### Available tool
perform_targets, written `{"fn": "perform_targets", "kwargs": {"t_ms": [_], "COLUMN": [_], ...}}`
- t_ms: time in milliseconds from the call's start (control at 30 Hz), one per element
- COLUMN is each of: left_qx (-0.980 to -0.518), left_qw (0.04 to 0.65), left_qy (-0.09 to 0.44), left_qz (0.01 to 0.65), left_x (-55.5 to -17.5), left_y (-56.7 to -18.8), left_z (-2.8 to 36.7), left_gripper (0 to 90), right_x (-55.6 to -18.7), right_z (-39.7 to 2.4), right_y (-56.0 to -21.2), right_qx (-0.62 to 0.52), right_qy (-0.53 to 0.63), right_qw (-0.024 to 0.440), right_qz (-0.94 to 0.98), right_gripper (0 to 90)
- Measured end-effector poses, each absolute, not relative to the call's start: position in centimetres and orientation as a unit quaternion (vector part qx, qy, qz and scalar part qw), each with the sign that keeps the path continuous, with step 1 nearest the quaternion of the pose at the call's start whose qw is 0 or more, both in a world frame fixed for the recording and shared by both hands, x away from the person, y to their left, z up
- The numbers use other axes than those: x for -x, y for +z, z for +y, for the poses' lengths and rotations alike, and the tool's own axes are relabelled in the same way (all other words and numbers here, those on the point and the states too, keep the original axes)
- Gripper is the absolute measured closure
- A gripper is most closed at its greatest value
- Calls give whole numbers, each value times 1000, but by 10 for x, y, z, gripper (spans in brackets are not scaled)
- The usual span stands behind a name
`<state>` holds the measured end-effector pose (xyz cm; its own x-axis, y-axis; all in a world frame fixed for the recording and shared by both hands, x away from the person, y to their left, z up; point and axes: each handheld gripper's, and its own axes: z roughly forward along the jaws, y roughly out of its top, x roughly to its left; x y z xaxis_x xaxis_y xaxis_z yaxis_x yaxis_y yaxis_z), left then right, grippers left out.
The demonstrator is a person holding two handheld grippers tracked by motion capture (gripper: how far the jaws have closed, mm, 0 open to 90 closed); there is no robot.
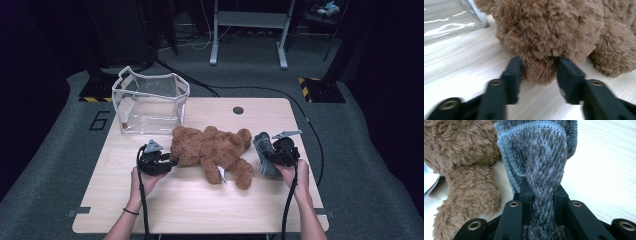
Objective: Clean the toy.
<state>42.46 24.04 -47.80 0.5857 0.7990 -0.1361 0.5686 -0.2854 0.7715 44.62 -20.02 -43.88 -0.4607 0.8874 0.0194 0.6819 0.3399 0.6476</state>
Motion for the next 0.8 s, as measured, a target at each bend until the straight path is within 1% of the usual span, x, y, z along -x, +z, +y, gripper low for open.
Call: {"fn": "perform_targets", "kwargs": {"t_ms": [67,167,300,500,567,800], "left_qx": [-785,-785,-785,-784,-784,-799], "left_qw": [414,417,423,432,436,432], "left_qy": [141,135,131,118,118,94], "left_qz": [440,438,434,430,425,407], "left_x": [-422,-416,-409,-399,-396,-390], "left_y": [-478,-478,-477,-477,-479,-484], "left_z": [240,239,235,219,211,188], "left_gripper": [385,296,216,150,148,137], "right_x": [-444,-442,-440,-437,-437,-435], "right_z": [-201,-204,-208,-212,-214,-216], "right_y": [-439,-440,-443,-443,-444,-446], "right_qx": [-492,-493,-499,-503,-500,-507], "right_qy": [299,300,300,299,300,299], "right_qw": [171,174,174,175,176,176], "right_qz": [800,798,794,792,793,790], "right_gripper": [752,752,751,751,751,750]}}
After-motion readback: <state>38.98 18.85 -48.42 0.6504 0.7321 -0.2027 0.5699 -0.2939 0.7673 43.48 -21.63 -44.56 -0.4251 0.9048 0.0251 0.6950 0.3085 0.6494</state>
